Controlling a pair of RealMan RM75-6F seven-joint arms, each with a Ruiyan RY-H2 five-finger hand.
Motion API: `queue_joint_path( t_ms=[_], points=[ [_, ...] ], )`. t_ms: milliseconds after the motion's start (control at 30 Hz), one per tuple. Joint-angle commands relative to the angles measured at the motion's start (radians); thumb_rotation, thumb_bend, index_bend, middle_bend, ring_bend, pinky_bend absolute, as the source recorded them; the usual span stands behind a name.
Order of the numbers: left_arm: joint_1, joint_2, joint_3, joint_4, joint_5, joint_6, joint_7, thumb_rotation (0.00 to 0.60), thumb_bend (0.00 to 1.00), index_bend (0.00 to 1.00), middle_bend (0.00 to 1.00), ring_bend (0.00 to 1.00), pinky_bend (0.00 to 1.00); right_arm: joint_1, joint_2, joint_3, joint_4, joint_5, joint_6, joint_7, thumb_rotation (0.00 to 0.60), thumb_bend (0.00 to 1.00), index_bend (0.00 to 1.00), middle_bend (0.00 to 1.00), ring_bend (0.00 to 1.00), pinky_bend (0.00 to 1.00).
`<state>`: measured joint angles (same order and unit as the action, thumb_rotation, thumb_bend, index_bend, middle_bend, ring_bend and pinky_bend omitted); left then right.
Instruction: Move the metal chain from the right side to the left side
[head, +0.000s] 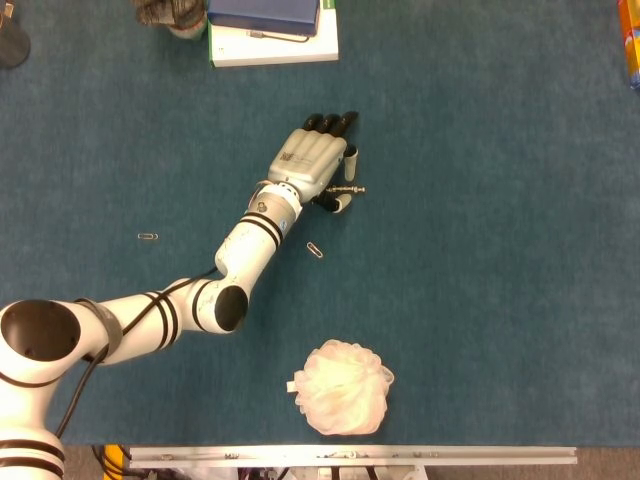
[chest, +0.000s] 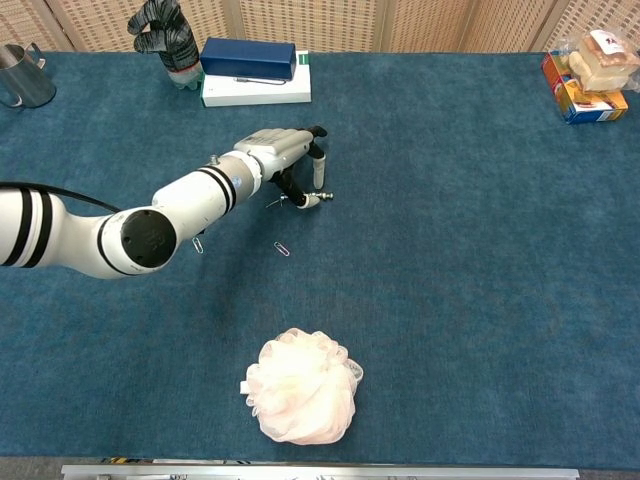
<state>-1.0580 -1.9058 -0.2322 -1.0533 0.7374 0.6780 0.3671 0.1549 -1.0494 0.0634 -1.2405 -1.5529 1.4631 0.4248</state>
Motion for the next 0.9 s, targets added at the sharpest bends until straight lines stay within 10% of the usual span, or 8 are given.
queue_joint_path(
  t_ms=[33, 900],
  points=[
    [0.000, -0.004, -0.001, 0.006, -0.001, -0.002, -0.001, 0.600, 0.28, 0.47, 0.00, 0.00, 0.03, 0.001, -0.001, -0.001, 0.001, 0.000, -0.003, 0.001, 0.600, 0.03, 0.30, 0.11, 0.00, 0.04],
    [0.001, -0.023, -0.006, 0.042, 0.007, -0.017, -0.013, 0.600, 0.28, 0.51, 0.00, 0.00, 0.03, 0.002, -0.013, -0.005, 0.017, 0.004, -0.015, 0.016, 0.600, 0.03, 0.30, 0.11, 0.00, 0.04]
  ],
)
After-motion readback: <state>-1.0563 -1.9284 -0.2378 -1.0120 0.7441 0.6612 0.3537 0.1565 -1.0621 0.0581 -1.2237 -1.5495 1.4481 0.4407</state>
